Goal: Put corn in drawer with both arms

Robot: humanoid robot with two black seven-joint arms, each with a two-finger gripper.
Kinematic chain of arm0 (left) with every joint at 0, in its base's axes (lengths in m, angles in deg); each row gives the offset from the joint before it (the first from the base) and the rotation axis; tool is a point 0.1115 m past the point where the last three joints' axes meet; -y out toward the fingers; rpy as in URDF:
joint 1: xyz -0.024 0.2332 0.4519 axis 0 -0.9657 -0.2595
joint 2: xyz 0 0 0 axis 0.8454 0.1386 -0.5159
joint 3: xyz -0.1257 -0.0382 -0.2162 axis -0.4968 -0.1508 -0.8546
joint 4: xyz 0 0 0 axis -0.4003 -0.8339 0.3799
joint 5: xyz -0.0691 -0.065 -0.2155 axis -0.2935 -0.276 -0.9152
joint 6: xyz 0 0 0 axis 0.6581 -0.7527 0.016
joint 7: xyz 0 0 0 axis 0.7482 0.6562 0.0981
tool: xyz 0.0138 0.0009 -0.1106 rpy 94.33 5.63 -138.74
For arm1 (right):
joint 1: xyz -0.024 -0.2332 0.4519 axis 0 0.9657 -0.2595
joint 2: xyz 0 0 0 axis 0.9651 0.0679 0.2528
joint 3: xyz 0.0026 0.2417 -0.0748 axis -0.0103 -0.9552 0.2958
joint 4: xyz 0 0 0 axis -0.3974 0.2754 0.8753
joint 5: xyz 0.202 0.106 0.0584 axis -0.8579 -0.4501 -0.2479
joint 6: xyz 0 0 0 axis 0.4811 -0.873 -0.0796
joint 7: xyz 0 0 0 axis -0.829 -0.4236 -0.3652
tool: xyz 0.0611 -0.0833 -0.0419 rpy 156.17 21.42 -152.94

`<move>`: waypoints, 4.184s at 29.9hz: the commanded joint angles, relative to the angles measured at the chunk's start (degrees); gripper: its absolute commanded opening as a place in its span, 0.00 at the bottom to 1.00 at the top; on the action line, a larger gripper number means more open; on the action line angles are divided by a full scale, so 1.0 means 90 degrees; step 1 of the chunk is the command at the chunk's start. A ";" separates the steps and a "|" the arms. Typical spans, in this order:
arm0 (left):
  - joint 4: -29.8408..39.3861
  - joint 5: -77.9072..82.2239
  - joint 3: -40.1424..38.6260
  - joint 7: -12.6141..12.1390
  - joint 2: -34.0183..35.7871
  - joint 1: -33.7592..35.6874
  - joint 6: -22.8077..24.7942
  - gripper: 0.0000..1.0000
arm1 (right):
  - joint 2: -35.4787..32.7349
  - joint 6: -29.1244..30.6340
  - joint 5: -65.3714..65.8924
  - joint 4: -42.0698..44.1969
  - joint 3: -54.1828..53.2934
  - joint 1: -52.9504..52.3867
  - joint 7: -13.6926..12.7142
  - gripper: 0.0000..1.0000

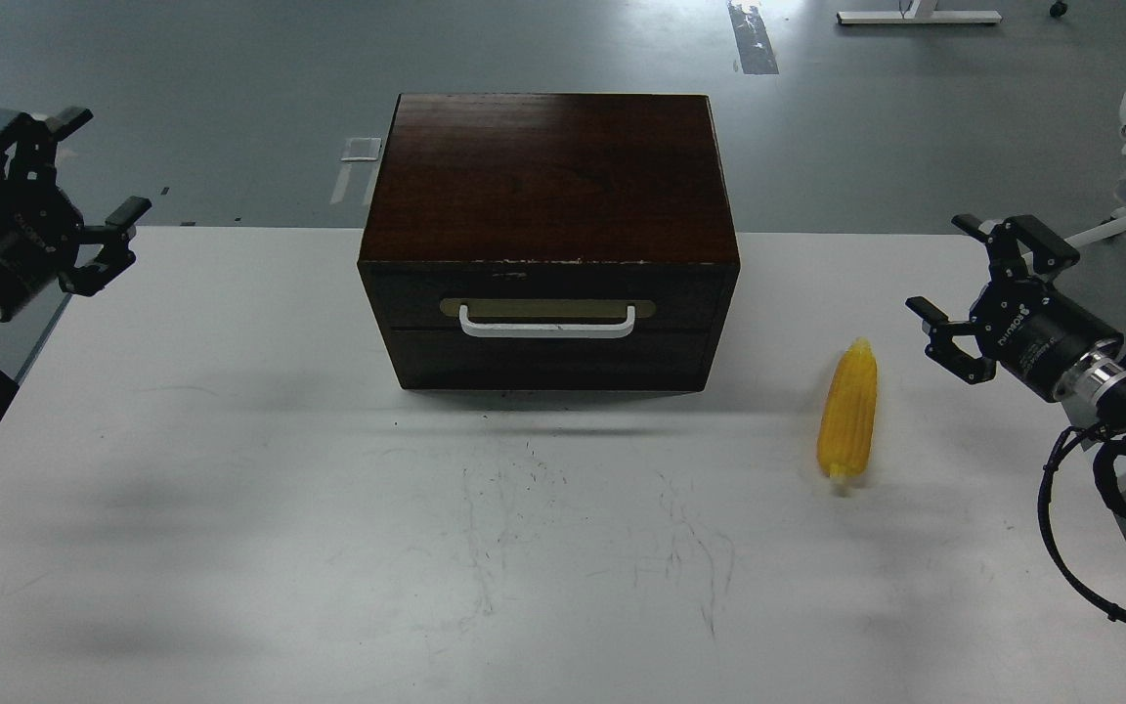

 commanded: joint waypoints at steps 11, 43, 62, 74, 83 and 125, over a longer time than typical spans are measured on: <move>0.3222 0.6333 0.0009 0.0301 -0.0180 0.1903 0.0000 0.99 | -0.0001 0.0000 0.0000 0.0009 0.0000 -0.0008 -0.0001 1.00; 0.2666 1.2178 0.2919 0.0301 -0.2505 0.3622 0.0000 0.99 | -0.0167 0.0000 0.0000 0.0019 -0.0127 -0.0008 -0.0001 1.00; 0.2188 1.2178 0.2949 0.0301 -0.3072 0.3593 0.0000 0.99 | -0.0264 0.0000 0.0000 0.0009 -0.0137 0.0021 -0.0001 1.00; 0.1944 1.2178 0.2949 0.0301 -0.3277 0.3603 0.0000 0.99 | -0.0294 0.0000 0.0000 0.0009 -0.0147 0.0041 -0.0001 1.00; 0.1777 1.2178 0.2958 0.0301 -0.3345 0.3593 0.0000 0.99 | -0.0294 0.0000 -0.0010 0.0009 -0.0156 0.0070 -0.0001 1.00; 0.2274 1.2178 0.3348 0.0301 -0.3199 0.3446 0.0000 0.99 | -0.0303 0.0000 -0.0010 0.0019 -0.0166 0.0109 0.0058 1.00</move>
